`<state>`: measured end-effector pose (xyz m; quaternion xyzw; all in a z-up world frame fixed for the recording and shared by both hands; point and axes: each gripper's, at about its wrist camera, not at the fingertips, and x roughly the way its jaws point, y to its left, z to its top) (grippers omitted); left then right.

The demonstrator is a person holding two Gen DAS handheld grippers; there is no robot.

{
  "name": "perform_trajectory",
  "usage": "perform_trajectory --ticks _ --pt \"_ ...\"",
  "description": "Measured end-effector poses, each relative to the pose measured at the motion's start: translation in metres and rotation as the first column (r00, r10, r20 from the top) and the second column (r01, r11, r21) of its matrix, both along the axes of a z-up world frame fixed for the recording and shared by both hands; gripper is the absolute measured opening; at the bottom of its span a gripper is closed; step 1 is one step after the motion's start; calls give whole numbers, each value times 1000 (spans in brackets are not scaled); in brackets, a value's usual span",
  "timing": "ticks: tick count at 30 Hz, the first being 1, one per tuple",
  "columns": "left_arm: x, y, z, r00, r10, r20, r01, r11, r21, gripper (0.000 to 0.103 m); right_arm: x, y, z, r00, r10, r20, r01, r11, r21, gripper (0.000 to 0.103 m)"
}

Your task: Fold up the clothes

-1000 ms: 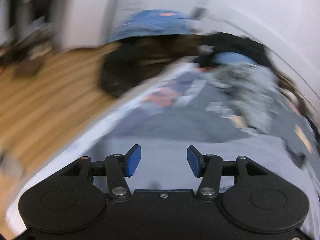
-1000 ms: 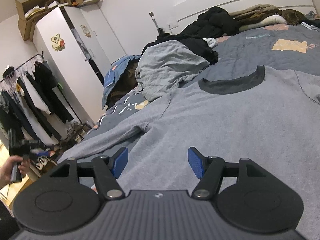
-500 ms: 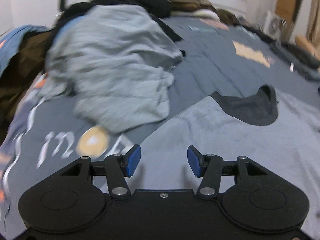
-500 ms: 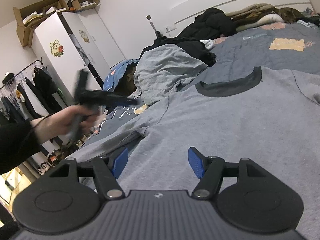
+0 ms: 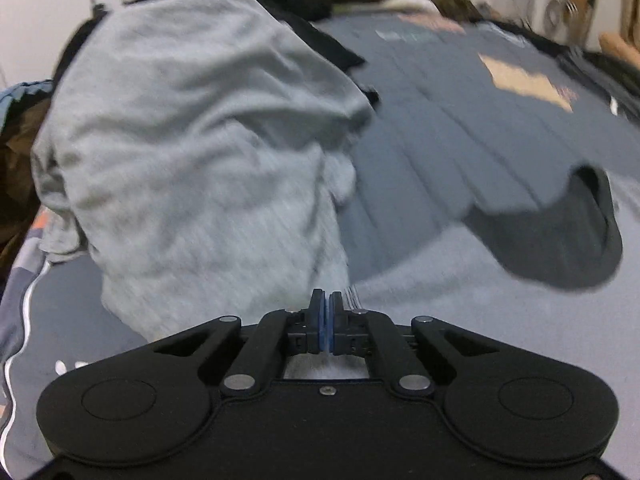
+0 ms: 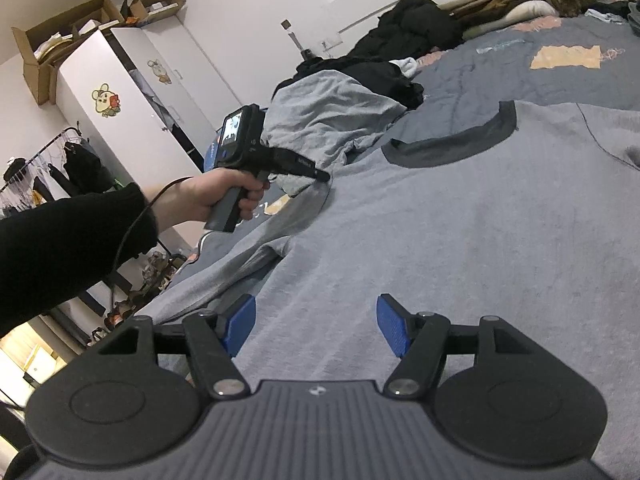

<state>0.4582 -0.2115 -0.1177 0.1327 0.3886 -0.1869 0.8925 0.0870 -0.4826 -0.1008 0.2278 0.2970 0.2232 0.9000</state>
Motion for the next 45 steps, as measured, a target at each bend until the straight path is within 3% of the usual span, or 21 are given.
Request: perform_trajectory --ticks 3,7,9,11,13,16,18,23,26,28,34,36,38,41,45 --pt "0 0 2 998 42 52 -43 999 23 0 -1 0 0 1000 -3 2 3 1000 2 66" --pt "-18 16 12 996 90 7 -90 995 -49 4 -1 2 1 1000 -1 2 1 1000 -7 66" --pt "-48 35 22 996 88 -17 -89 986 -142 6 -1 2 3 1000 0 7 0 1000 -5 66" --pt "-87 59 30 993 110 -40 -116 967 -225 22 -1 2 5 1000 1 10 -1 1000 1 66" --pt "-135 94 36 983 175 -58 -184 933 -308 57 -1 2 7 1000 -1 11 1 1000 7 66" --pt "-200 156 40 943 326 -70 -322 839 -439 58 -1 4 11 1000 -4 18 3 1000 11 66" --pt "-239 202 38 887 448 -110 -439 748 -497 58 -3 6 15 1000 -2 27 2 1000 11 66" --pt "-323 299 27 673 710 -207 -670 467 -577 58 -7 18 26 998 3 65 -3 1000 2 74" --pt "-355 337 17 572 778 -261 -721 325 -611 56 -8 25 31 997 20 77 -20 1000 -4 77" --pt "-366 352 8 533 790 -303 -738 259 -623 56 -10 30 34 996 29 83 -28 1000 -12 78" --pt "-365 365 -31 446 809 -383 -768 126 -628 55 -13 44 37 994 58 94 -55 998 -34 79" --pt "-365 369 -43 417 813 -406 -772 81 -630 50 -13 48 36 993 68 94 -64 997 -41 80" --pt "-362 375 -48 403 825 -396 -761 61 -646 47 -13 50 35 993 76 90 -72 996 -47 80" --pt "-351 379 -48 403 832 -382 -762 73 -644 45 -12 53 31 993 83 80 -78 995 -58 80" --pt "-338 383 -46 407 836 -367 -775 103 -624 19 -10 53 26 994 83 68 -79 995 -59 81"
